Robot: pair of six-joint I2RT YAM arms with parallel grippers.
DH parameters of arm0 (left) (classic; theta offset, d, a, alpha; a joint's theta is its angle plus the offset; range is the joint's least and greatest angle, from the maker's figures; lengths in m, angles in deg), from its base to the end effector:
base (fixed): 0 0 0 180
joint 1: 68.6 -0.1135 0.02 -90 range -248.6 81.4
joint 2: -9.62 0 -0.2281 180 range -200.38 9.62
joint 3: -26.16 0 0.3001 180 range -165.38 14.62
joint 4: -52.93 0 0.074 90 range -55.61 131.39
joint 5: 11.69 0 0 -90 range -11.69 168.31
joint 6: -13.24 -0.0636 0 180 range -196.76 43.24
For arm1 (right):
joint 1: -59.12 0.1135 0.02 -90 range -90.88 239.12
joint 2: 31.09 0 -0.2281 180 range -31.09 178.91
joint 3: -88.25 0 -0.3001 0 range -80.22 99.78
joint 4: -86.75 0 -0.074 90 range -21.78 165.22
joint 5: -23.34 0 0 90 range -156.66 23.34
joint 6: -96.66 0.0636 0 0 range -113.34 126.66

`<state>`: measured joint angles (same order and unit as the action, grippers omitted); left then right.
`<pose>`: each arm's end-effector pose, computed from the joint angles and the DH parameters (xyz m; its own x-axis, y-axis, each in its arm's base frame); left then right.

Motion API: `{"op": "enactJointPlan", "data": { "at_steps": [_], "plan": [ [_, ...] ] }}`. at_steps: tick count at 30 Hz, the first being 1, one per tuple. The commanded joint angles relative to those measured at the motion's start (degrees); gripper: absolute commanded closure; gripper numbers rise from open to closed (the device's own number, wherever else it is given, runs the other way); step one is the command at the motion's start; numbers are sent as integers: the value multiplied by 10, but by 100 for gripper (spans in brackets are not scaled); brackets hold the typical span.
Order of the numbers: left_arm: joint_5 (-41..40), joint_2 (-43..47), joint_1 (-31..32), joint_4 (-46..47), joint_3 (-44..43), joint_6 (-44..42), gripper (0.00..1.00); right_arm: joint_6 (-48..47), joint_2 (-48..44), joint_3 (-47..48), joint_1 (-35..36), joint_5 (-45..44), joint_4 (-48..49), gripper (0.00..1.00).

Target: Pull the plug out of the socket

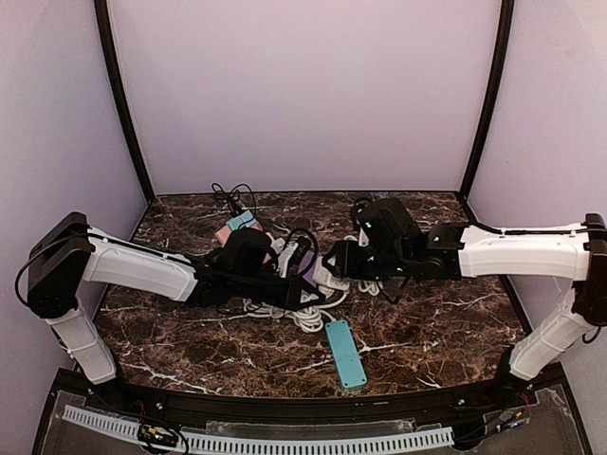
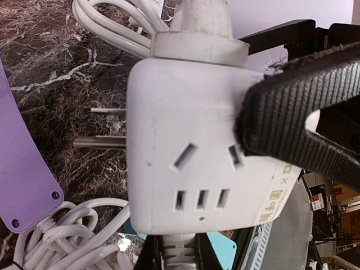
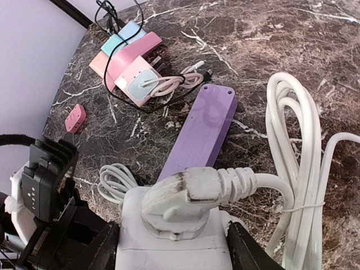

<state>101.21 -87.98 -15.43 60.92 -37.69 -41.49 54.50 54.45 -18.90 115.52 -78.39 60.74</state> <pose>0.2314 -0.3503 0.1152 -0.7598 0.1271 -0.6377 0.6231 0.4227 -0.6581 0.2329 0.3272 0.1898 -0.7717 0.1501 -0.6181 -0.2320 0.8384 0.4932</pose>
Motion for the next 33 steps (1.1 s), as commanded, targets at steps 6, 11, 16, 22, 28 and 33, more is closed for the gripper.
{"op": "enactJointPlan", "data": {
  "at_steps": [6,11,16,22,28,33],
  "plan": [
    [50,21,-22,28,11,17,99,-123,-78,-42,0,40,116,100],
    [51,20,-22,23,13,16,99,-120,-84,-47,0,36,115,100],
    [45,21,-22,20,12,10,99,-92,-75,-38,1,23,106,100],
    [21,25,-18,3,8,-4,99,-20,-53,-6,1,-36,52,100],
    [2,26,-5,-11,4,-12,99,55,-26,30,1,-102,-16,100],
    [-4,25,4,-11,5,-8,99,96,2,73,0,-162,-97,100]
  ]
}}
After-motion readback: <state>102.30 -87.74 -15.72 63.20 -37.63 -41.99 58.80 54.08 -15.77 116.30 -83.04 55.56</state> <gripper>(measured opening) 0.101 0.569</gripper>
